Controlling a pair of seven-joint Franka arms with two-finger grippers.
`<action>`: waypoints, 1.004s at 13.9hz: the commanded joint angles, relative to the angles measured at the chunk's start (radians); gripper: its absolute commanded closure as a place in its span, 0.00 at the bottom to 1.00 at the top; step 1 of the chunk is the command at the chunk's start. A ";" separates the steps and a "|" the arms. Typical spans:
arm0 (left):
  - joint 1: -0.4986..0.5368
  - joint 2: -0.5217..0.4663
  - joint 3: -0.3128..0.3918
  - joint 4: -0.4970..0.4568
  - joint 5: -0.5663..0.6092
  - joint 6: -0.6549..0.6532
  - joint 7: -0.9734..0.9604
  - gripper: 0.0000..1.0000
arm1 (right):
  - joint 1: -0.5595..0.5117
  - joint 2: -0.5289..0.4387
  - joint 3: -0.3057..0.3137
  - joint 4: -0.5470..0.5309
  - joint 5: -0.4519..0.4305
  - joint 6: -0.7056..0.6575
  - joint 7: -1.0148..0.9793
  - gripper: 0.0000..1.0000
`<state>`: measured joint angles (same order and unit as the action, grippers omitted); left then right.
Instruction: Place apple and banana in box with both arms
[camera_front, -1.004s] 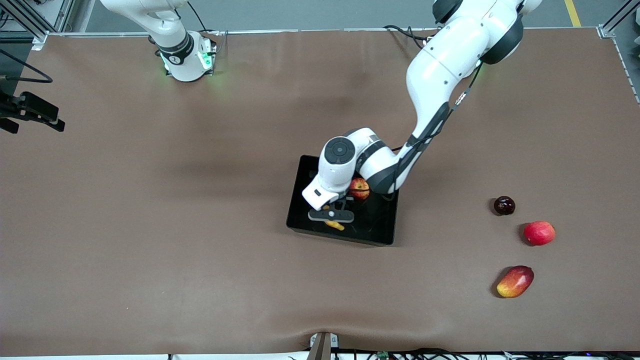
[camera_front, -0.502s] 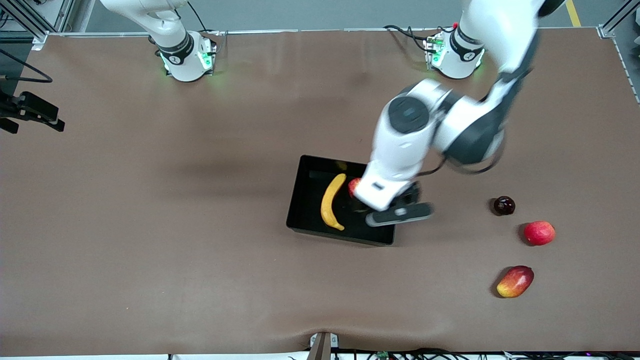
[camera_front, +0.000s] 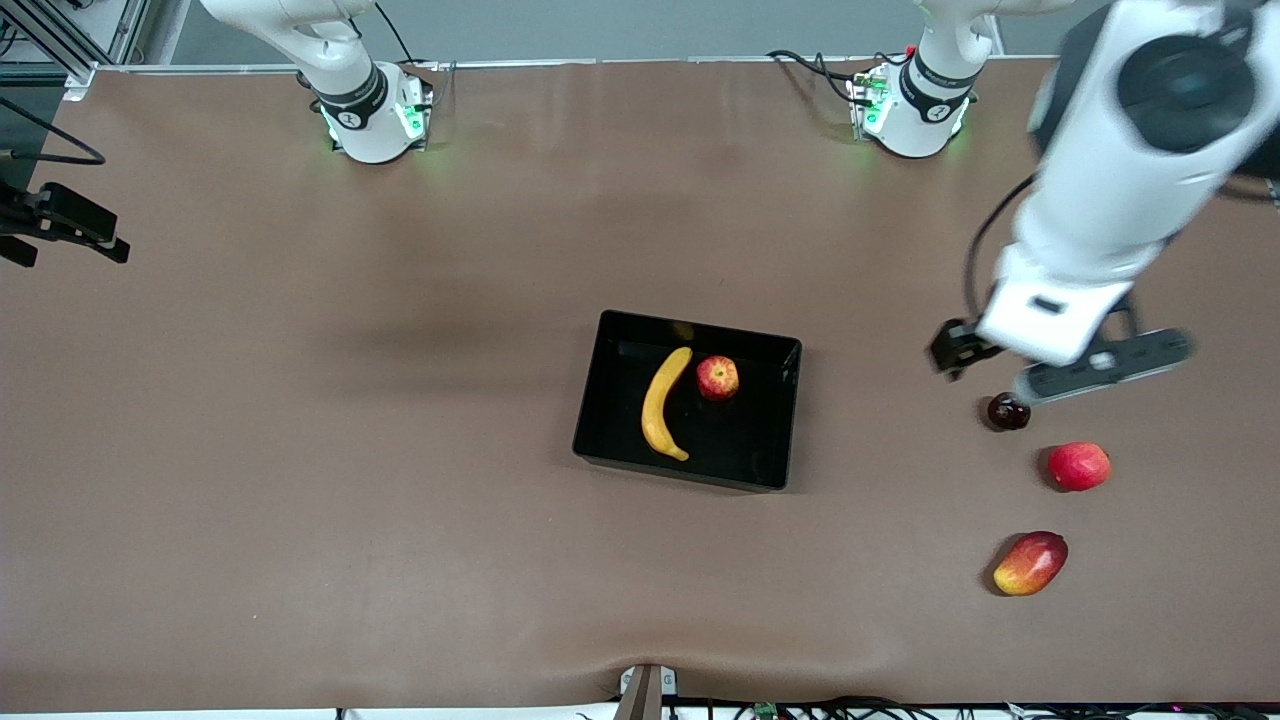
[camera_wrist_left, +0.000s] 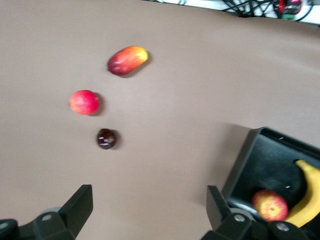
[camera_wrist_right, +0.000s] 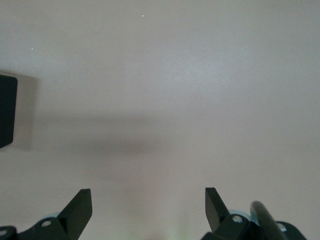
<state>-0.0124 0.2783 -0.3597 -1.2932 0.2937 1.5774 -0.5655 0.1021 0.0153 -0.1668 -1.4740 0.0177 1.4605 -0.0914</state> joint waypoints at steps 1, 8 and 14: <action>0.106 -0.091 -0.007 -0.044 -0.086 -0.051 0.108 0.00 | -0.009 -0.021 0.006 -0.014 -0.007 0.001 -0.011 0.00; 0.152 -0.257 0.126 -0.181 -0.226 -0.085 0.371 0.00 | -0.009 -0.021 0.004 -0.014 -0.005 0.001 -0.010 0.00; 0.008 -0.373 0.289 -0.356 -0.229 -0.002 0.432 0.00 | -0.010 -0.021 0.004 -0.012 -0.005 0.001 -0.010 0.00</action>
<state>0.0259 -0.0393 -0.1102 -1.5699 0.0828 1.5327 -0.1559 0.1018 0.0152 -0.1679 -1.4741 0.0177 1.4606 -0.0914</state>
